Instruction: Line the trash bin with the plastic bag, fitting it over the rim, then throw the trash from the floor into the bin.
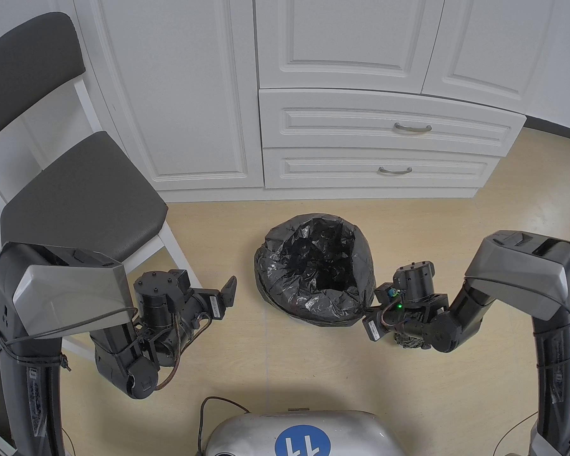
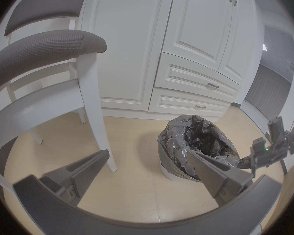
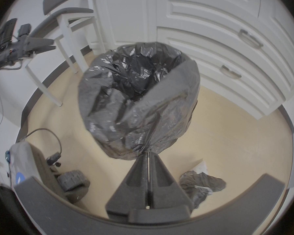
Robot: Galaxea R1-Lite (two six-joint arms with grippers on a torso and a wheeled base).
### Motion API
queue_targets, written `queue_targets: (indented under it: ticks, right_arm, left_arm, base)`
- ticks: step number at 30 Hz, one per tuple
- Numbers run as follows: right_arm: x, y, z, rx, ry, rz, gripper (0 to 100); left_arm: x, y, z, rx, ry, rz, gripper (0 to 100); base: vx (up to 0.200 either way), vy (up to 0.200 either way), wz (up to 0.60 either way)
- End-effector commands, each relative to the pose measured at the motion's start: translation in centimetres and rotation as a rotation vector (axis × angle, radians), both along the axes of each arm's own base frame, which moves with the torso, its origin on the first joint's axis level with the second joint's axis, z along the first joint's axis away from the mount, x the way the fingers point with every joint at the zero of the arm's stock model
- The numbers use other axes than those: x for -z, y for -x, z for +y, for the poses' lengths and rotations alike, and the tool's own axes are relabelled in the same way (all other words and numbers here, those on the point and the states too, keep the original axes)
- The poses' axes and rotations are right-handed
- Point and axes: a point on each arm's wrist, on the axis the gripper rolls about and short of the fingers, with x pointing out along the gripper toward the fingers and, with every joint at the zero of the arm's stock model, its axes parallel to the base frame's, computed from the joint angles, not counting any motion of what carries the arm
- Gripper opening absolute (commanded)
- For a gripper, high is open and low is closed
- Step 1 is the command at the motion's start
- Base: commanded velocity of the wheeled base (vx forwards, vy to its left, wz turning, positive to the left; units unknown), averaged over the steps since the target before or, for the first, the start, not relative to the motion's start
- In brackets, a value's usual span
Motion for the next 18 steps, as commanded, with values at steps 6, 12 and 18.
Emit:
queue_targets:
  ticks: [6,12,18]
  right_arm:
    - [4.1,-2.3,1.4,0.1,-0.119,0.033,0]
    - [-2.7,0.1,0.4,0.071,-0.096,-0.058,0]
    - [-6.2,2.0,0.4,0.035,-0.102,-0.114,100]
  left_arm:
    - [0.2,-0.1,0.0,-0.002,0.004,0.004,100]
    - [0.1,-0.1,0.0,-0.002,0.006,0.001,100]
    - [0.0,0.0,0.0,-0.002,0.006,0.0,100]
  base:
    - [0.0,0.0,0.0]
    - [0.0,0.0,0.0]
    - [0.0,0.0,0.0]
